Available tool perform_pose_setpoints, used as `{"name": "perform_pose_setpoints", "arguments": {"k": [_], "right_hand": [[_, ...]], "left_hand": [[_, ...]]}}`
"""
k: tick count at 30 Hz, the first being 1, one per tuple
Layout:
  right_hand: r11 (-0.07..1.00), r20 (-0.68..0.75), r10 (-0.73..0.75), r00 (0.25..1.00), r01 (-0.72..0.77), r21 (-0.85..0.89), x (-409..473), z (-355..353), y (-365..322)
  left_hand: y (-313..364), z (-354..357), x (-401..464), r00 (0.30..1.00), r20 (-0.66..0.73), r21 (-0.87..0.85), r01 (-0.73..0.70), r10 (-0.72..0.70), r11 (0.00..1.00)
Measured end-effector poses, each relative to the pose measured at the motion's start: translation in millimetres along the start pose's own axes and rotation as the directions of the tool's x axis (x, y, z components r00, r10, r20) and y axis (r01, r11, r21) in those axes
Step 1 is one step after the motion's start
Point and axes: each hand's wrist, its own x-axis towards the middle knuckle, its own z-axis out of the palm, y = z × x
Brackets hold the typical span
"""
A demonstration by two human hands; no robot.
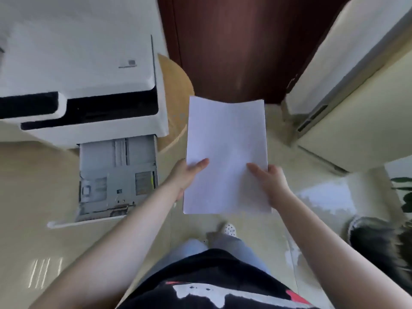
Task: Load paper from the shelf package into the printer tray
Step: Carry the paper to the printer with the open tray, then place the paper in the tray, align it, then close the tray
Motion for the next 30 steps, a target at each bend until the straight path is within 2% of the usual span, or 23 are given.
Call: {"name": "perform_pose_setpoints", "arguments": {"k": [3, 6, 10, 14, 23, 30], "right_hand": [[0.997, 0.165, 0.019, 0.986, -0.005, -0.082, 8.0, 34.4, -3.5], [0.991, 0.3, 0.057, 0.952, -0.017, -0.135, 5.6, 74.8, -2.9], [0.984, 0.458, 0.16, 0.875, -0.102, -0.149, -8.8, 137.4, 2.5], [0.966, 0.571, 0.259, 0.779, -0.216, -0.144, -23.2, 202.0, 11.8], [0.919, 0.438, 0.384, 0.813, -0.381, -0.1, -37.7, 305.4, 39.7], [0.938, 0.339, 0.341, 0.877, -0.343, -0.054, -16.5, 334.8, 44.4]], "left_hand": [[-24.2, -31.2, -14.3, 0.986, -0.126, -0.125, 0.095, -0.11, 0.988], [-43.8, -70.2, -32.9, 0.955, -0.192, -0.235, 0.178, -0.225, 0.955], [-68.0, -134.4, -53.8, 0.932, -0.236, -0.323, 0.19, -0.274, 0.927], [-82.2, -205.1, -61.9, 0.907, -0.261, -0.335, 0.236, -0.331, 0.912], [-106.0, -302.3, -37.2, 0.902, -0.129, -0.297, 0.361, -0.412, 0.884], [-102.2, -326.5, 0.8, 0.891, -0.099, -0.268, 0.404, -0.442, 0.875]]}}
